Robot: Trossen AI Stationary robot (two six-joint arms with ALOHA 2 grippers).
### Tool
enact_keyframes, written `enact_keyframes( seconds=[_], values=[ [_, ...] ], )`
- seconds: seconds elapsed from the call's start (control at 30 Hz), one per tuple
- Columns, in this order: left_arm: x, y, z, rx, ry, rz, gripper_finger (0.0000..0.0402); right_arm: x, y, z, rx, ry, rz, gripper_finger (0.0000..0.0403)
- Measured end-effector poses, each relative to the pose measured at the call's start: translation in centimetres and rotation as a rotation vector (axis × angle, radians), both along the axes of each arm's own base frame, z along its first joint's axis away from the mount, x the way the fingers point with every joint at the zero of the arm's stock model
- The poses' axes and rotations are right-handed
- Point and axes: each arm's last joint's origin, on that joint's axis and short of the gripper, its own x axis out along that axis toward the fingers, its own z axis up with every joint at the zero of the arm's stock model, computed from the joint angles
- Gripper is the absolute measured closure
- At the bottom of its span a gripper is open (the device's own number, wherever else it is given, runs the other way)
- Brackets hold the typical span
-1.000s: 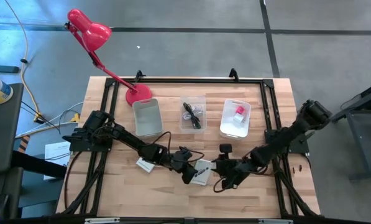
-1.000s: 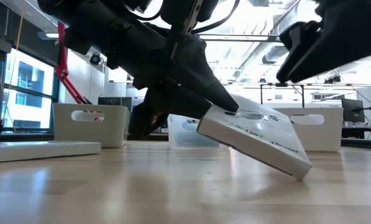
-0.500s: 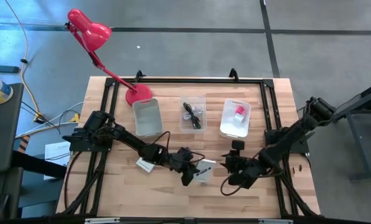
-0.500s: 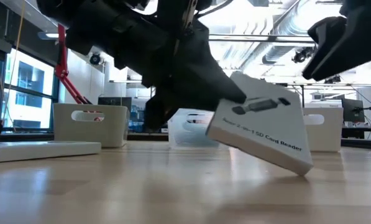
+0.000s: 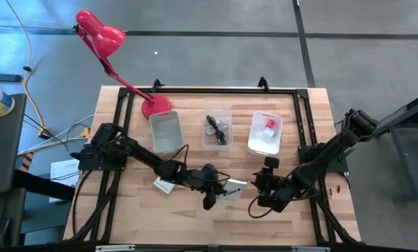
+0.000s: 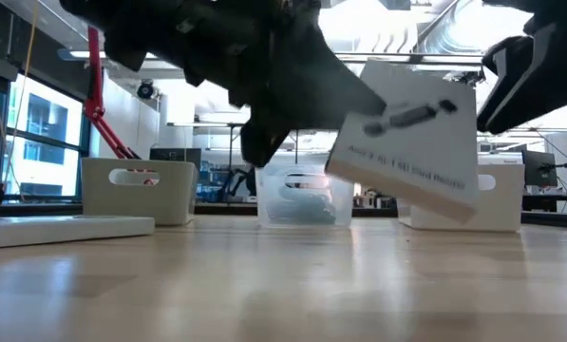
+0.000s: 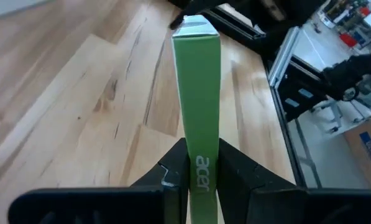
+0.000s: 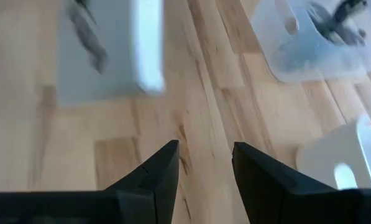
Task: Pick and place items into bin
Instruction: Put the right white card reader box into the gray bin
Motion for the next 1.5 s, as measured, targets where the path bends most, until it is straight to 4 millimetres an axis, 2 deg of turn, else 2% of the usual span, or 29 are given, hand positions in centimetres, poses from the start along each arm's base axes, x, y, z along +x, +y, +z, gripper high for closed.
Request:
enact_keyframes(
  seconds=[0.23, 0.5, 0.8, 0.97, 1.17, 1.5],
  values=[
    [-0.6, 0.1, 3.1, 0.107, -0.079, -0.053, 0.0383, -0.7, -0.6, -0.4, 0.012, 0.049, -0.088, 0.0261],
    [-1.9, 0.6, 5.9, 0.228, -0.067, -0.037, 0.0365, -0.7, -0.6, -0.3, 0.022, 0.041, -0.097, 0.0261],
    [-3.8, 1.3, 8.7, 0.351, -0.03, 0.013, 0.038, -0.6, -0.5, -0.3, 0.029, 0.032, -0.098, 0.0261],
    [-5.3, 1.9, 10.3, 0.416, 0.004, 0.057, 0.037, -0.6, -0.5, -0.3, 0.029, 0.03, -0.099, 0.0261],
    [-7.7, 2.8, 11.9, 0.537, 0.102, 0.139, 0.0379, -0.6, -0.5, -0.3, 0.027, 0.022, -0.101, 0.0261],
    [-11.7, 4.2, 13.2, 0.683, 0.296, 0.281, 0.0376, -0.5, -0.4, -0.2, 0.034, 0.013, -0.101, 0.0261]
  ],
)
